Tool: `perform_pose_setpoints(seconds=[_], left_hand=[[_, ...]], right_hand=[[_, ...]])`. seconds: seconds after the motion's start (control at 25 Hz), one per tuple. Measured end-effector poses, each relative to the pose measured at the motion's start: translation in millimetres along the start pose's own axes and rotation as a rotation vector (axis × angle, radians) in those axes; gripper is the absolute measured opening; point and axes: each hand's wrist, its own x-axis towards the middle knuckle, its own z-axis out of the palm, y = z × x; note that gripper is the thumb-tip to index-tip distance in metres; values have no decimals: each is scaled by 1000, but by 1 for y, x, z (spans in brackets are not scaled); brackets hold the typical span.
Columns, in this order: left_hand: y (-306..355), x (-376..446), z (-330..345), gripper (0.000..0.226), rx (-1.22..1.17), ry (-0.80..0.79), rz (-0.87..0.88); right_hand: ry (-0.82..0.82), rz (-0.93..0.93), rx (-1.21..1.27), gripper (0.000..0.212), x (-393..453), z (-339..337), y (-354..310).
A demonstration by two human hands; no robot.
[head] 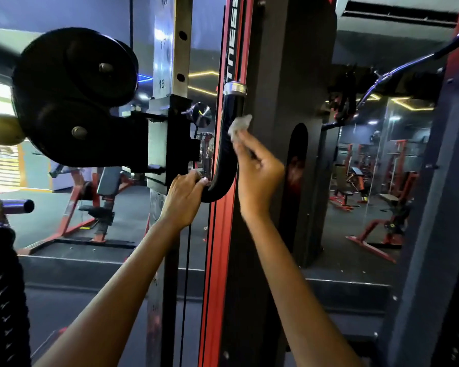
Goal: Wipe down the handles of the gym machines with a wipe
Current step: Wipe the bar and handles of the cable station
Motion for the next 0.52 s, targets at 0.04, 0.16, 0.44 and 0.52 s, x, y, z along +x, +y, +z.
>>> perform_pose_setpoints(seconds=[0.04, 0.16, 0.44, 0.52], left_hand=[[2, 0, 1, 23, -4, 9, -11], [3, 0, 3, 38, 39, 30, -31], [2, -3, 2, 51, 54, 26, -13], [2, -4, 2, 44, 36, 26, -26]], right_hand=[[-16, -24, -38, 28, -22, -6, 7], [-50, -79, -71, 33, -64, -19, 22], [8, -405, -144, 22, 48, 20, 9], [28, -414, -142, 21, 77, 31, 2]])
